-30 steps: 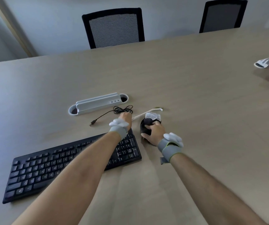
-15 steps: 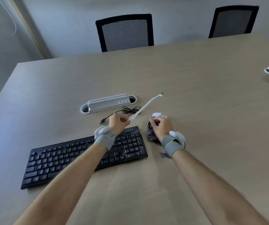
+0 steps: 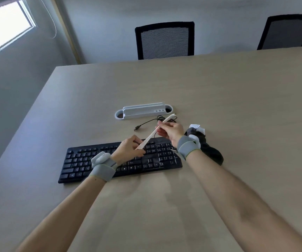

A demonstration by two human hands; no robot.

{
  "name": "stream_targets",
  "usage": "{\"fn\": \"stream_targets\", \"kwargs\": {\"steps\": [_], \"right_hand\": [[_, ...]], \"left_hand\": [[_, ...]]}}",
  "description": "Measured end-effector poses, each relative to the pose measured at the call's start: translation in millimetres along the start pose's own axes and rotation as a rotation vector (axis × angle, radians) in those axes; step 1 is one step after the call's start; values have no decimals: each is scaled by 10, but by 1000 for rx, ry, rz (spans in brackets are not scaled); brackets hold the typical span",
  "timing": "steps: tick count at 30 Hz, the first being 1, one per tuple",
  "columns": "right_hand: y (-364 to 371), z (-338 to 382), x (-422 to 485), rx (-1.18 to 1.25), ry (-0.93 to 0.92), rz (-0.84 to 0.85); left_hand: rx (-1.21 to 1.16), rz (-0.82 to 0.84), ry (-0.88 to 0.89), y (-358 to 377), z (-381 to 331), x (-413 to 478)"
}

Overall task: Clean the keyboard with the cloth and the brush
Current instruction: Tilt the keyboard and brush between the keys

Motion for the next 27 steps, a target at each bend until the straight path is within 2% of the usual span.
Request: {"fn": "stream_targets", "kwargs": {"steps": [2,7,9,11,13,16,22,27], "right_hand": [[55,-48,-27,-28,11,20],[6,-233,-90,-107,69,87],[-186,-299,-79,-311,16,3],[-430,-296,-90,-654,-53,-161],[-588,-340,-118,-934,16,-247],[-630,-460,-175,-1169,183,-255],[-647,-595,-101,-966,334,-254],[-637,-599,-83,-808,376,-211]], "left_hand": [[-99,66,-43,54,-30,-55],[-40,-34,-102,100,56,-102],[-81,-40,-177,96,219,-116],[-71,-42,-247,64,386,-157],[-29,-63,-282,16,526,-190],[24,-67,-284,-16,598,-220],[166,19,-278,28,583,-245],[324,19,-255,25,595,-215]]}}
Point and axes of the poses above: each hand's wrist, its own x-axis towards the middle knuckle, its own y-axis out of the palm, z = x × y, the point moved 6 cm from there along x, towards the middle knuckle, and after that the axes turned 4 degrees about -y, right-handed, at the moved point
